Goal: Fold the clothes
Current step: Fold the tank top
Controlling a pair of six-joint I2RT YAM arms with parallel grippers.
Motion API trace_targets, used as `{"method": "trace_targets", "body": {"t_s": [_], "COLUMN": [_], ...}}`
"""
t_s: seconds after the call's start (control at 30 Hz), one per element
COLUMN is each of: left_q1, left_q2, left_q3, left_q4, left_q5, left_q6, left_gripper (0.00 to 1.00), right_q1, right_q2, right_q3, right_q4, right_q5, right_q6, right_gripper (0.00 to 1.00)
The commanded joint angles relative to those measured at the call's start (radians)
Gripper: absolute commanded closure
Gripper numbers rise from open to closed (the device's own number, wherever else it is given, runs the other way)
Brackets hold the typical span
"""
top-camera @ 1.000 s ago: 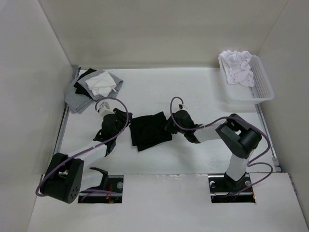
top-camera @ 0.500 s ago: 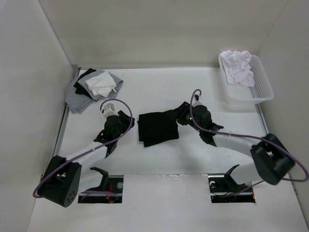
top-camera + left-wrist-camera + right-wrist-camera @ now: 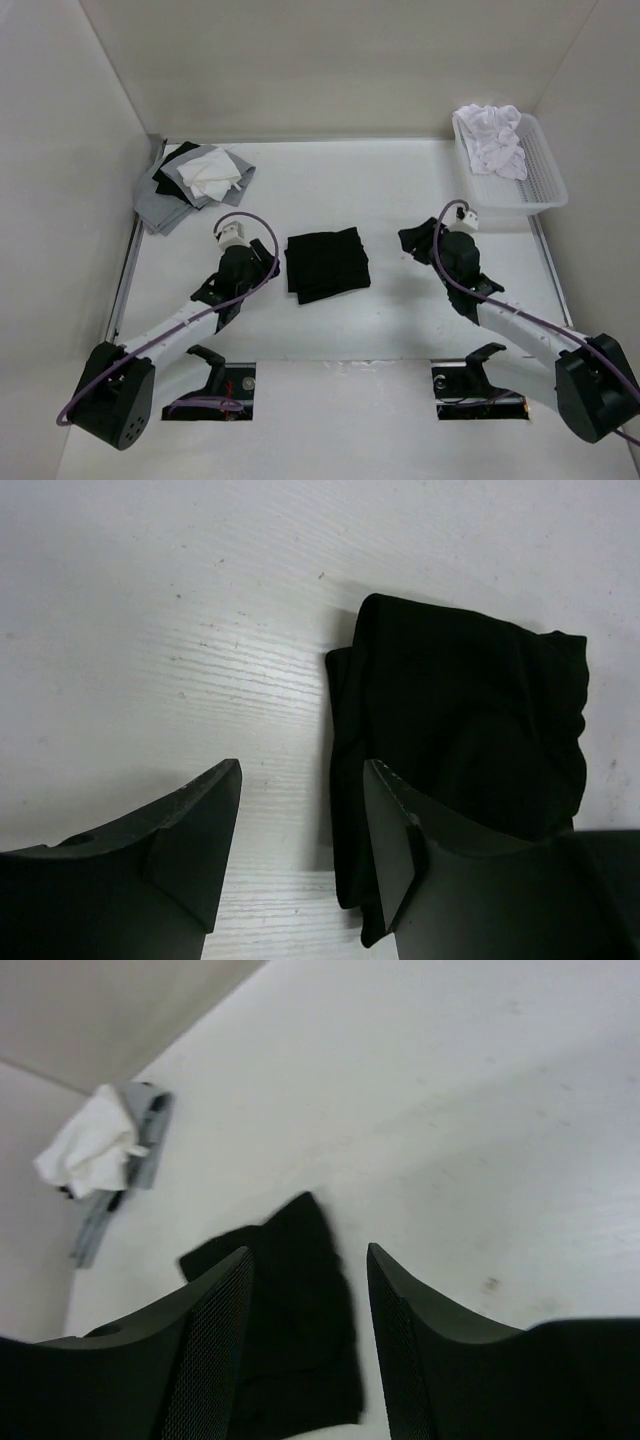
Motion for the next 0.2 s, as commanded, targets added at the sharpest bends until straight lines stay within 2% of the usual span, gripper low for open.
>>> {"method": "trace_targets", "body": {"t_s": [0.0,0.17], "left_q1": [0.007,-0.011], "left_q2": [-0.014,0.035], "left_q3": [0.032,0.038], "left_q4": [-0.032,-0.034], "left_q5": [-0.021,-0.042], "left_q6": [0.018,0.010], "left_gripper": [0.50,0.50], "right_q1": [-0.020,-0.034], "right_q2": [-0.014,-0.022], "right_q3": [-0.060,-0.068], "right_q4": [0.052,0.066], "right_q5": [0.097,0.089], "right_q6": [-0.026,-0.026], "right_gripper": [0.46,0.45]}}
